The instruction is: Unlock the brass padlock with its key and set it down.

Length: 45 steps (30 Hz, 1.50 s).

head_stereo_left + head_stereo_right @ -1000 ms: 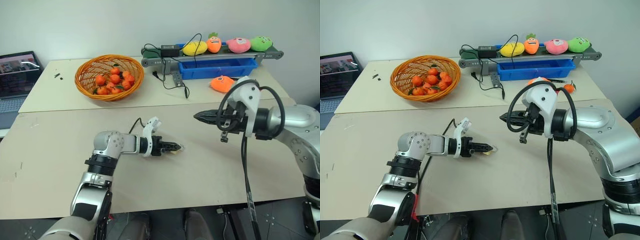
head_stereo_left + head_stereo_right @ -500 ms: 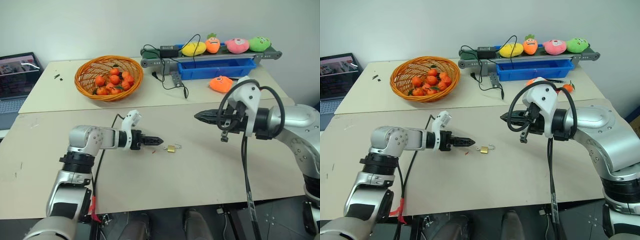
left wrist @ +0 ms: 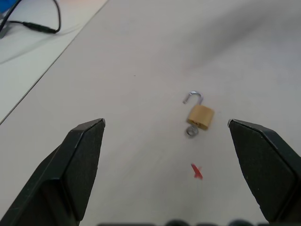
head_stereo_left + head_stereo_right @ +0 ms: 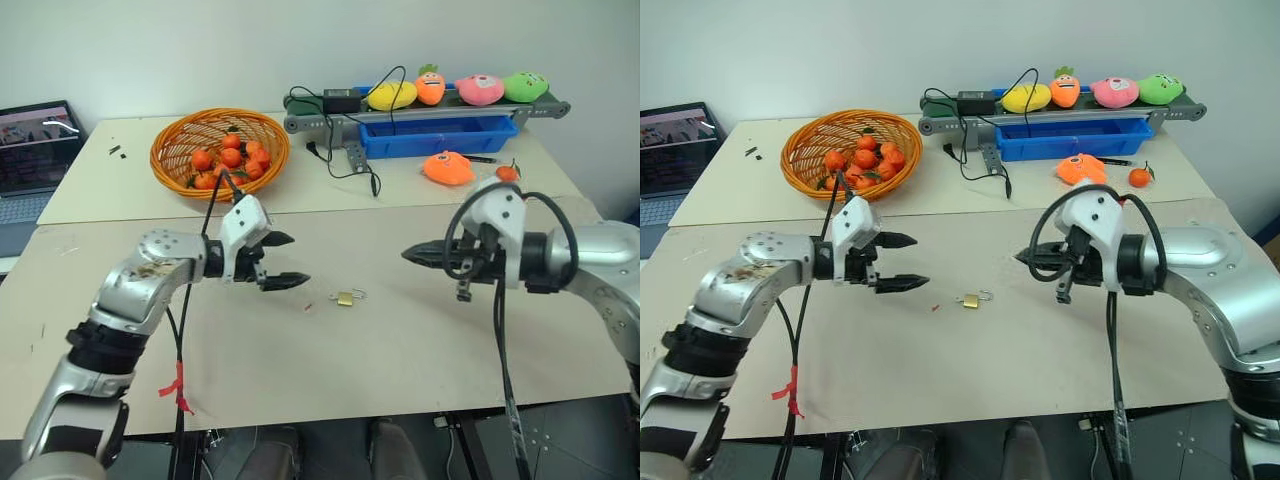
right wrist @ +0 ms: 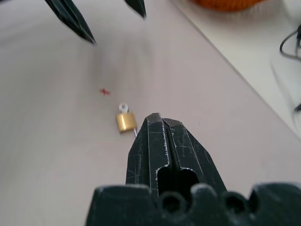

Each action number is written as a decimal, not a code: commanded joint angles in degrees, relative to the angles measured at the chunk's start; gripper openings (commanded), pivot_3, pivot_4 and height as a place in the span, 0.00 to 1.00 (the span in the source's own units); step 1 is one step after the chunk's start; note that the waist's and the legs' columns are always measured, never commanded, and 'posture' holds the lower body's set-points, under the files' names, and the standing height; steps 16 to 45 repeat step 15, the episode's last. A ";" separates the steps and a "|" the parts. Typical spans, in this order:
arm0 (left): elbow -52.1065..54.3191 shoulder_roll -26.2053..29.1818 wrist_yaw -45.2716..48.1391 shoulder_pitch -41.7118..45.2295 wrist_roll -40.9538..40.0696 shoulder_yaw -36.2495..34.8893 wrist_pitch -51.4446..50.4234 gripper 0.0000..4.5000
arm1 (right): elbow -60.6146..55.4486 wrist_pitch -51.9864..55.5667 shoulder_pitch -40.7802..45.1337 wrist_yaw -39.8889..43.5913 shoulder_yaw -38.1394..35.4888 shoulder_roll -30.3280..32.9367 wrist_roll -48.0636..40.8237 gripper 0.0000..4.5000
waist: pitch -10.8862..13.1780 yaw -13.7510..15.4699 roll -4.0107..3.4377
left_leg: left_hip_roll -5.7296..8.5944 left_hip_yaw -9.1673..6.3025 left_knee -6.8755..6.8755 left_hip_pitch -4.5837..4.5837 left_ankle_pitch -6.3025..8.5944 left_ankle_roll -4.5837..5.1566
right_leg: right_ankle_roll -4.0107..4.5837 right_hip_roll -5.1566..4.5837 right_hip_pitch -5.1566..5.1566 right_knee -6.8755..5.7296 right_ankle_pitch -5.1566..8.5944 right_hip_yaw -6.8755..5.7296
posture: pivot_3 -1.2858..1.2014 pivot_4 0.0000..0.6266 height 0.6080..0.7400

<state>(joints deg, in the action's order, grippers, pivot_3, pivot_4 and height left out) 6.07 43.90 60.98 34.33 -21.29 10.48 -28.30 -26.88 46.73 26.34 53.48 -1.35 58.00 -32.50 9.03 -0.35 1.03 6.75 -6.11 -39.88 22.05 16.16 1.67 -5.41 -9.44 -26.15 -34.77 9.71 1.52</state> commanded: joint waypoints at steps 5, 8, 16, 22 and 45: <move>-0.47 -1.57 1.88 2.22 0.14 -2.35 2.12 1.00 | 2.37 -7.06 -2.87 0.15 -4.21 -1.40 2.37 0.00 | 0.01 -0.01 0.02 | 0.00 0.05 -0.06 -0.03 0.02 0.04 | -0.03 -0.01 0.04 -0.03 -0.01 0.01 | 0.52 0.24 0.98; 0.13 -1.53 2.30 2.64 0.17 -2.66 1.70 1.00 | 3.56 -7.65 -3.42 -0.82 -5.77 -2.82 2.12 0.00 | 0.02 -0.27 0.03 | -0.02 0.05 -0.06 -0.02 0.02 0.04 | -0.03 0.01 0.04 -0.06 -0.02 0.01 | 0.52 0.24 0.98; 0.80 -2.31 1.52 3.09 -1.26 -4.36 -1.03 1.00 | 3.46 -7.14 -3.60 -2.00 -5.61 -5.45 1.91 0.00 | 0.02 -0.39 0.03 | -0.01 0.06 -0.06 -0.03 0.03 0.06 | -0.03 0.00 0.03 -0.05 -0.02 0.01 | 0.52 0.24 0.98; 0.80 -2.31 1.52 3.09 -1.26 -4.36 -1.03 1.00 | 3.46 -7.14 -3.60 -2.00 -5.61 -5.45 1.91 0.00 | 0.02 -0.39 0.03 | -0.01 0.06 -0.06 -0.03 0.03 0.06 | -0.03 0.00 0.03 -0.05 -0.02 0.01 | 0.52 0.24 0.98; 0.80 -2.31 1.52 3.09 -1.26 -4.36 -1.03 1.00 | 3.46 -7.14 -3.60 -2.00 -5.61 -5.45 1.91 0.00 | 0.02 -0.39 0.03 | -0.01 0.06 -0.06 -0.03 0.03 0.06 | -0.03 0.00 0.03 -0.05 -0.02 0.01 | 0.52 0.24 0.98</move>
